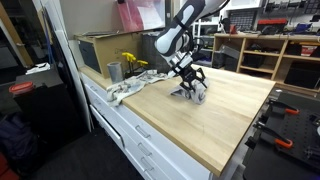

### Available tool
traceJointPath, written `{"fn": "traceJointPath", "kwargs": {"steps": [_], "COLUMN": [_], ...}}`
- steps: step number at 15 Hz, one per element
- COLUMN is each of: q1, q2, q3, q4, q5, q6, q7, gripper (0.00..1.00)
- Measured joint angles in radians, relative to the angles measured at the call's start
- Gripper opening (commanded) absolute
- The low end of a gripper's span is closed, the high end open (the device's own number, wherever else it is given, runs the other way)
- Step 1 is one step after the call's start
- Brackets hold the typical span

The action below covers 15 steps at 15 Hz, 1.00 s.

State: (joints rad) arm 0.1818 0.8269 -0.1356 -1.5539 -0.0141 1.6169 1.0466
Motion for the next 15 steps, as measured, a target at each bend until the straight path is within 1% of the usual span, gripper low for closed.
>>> {"fn": "traceJointPath", "kwargs": {"steps": [2, 3, 4, 8, 10, 12, 15], "q1": [-0.002, -0.004, -0.006, -0.022, -0.033, -0.050, -0.092], "q2": [0.000, -0.001, -0.002, -0.011, -0.027, -0.054, -0.102], "q3": [0.000, 0.000, 0.000, -0.002, -0.017, -0.049, -0.113], "q4": [-0.002, -0.002, -0.002, -0.007, -0.026, -0.060, -0.119], "q5": [0.000, 0.000, 0.000, 0.000, -0.010, -0.040, -0.096], "q6": [0.000, 0.001, 0.002, 0.033, 0.061, 0.089, 0.119], "q7": [0.001, 0.001, 0.001, 0.000, 0.000, 0.000, 0.001], "gripper": [0.14, 0.05, 0.01, 0.01, 0.01, 0.01, 0.01]}}
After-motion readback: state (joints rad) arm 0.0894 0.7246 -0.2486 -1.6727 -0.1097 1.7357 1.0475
